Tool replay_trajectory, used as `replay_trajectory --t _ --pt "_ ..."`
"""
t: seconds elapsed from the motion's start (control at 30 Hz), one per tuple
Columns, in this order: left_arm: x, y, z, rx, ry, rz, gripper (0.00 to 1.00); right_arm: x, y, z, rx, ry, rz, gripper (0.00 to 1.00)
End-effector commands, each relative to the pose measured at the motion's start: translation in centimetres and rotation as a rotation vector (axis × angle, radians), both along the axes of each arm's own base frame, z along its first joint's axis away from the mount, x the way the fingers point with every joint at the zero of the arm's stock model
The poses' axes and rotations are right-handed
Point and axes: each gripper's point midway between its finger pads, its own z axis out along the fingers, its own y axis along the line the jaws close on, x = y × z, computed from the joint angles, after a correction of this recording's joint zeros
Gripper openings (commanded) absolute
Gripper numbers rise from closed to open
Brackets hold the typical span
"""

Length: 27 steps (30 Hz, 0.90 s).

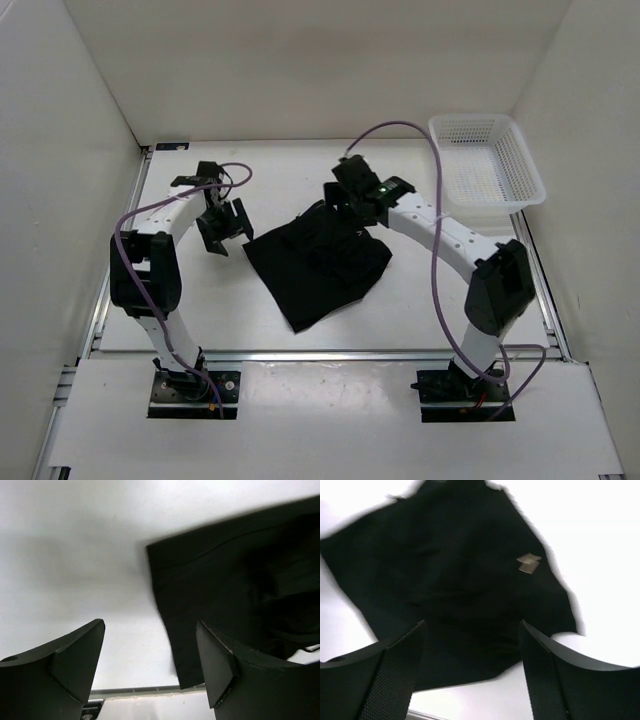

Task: Fold and stack the shorts
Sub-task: Fold the shorts

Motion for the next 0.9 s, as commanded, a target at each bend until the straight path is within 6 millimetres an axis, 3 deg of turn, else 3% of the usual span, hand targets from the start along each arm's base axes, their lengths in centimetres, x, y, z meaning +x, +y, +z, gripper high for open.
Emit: replay_trajectory --t 0.0,0.03,0.1,0.13,0.2,0.3,0.4,0.47,0.57,0.6,0.67,0.77,0.87 --pt "-1.5 -0.2 -0.3 -0.027 0.001 0.031 0.84 -1.2 3.6 -1.4 -0.008 0.083 0.023 0.77" --pt "-2.2 -0.4 -1.2 -0.037 0.019 0.028 0.81 -1.6 4.7 -2.9 -0.028 0.115 0.033 0.75" --pt "-2.9 -0.5 -1.9 -0.046 0.042 0.037 0.79 -0.8 6.2 -2.7 -0.014 0.110 0.032 0.74" --pt "-2.9 -0.5 -2.2 -0.046 0.039 0.037 0.79 -1.2 7.1 -4.2 -0.037 0.146 0.051 0.74" --pt "-3.2 -0.5 -2.5 -0.045 0.049 0.037 0.78 -0.7 8.1 -4.2 -0.049 0.136 0.045 0.73" --pt "-3.1 -0.3 -2.3 -0.037 0.039 0.039 0.78 -0.2 7.5 -7.2 -0.140 0.158 -0.014 0.69" --pt "-3.1 -0.3 -2.0 -0.036 0.028 0.030 0.78 0.1 6.5 -8.4 -0.195 0.159 -0.075 0.60" --pt "-3.2 -0.3 -2.3 -0.035 0.040 0.030 0.78 0.4 5.9 -8.3 -0.218 0.143 -0.101 0.56" --pt "-2.8 -0.3 -3.2 -0.033 0.057 0.031 0.78 0.6 5.7 -8.8 -0.237 0.137 -0.109 0.38" --pt "-2.5 -0.3 -3.2 -0.033 0.056 0.031 0.76 0.5 5.7 -9.2 -0.239 0.143 -0.116 0.20" --pt "-2.4 -0.5 -3.6 -0.042 0.063 0.028 0.76 0.7 5.5 -9.1 -0.246 0.135 -0.122 0.00" --pt "-1.5 -1.1 -3.9 -0.053 0.062 0.017 0.75 0.9 5.2 -7.4 -0.229 0.100 -0.141 0.00" --pt "-1.0 -3.0 -4.4 -0.049 0.066 -0.046 0.74 1.0 5.0 -5.4 -0.211 0.064 -0.128 0.00"
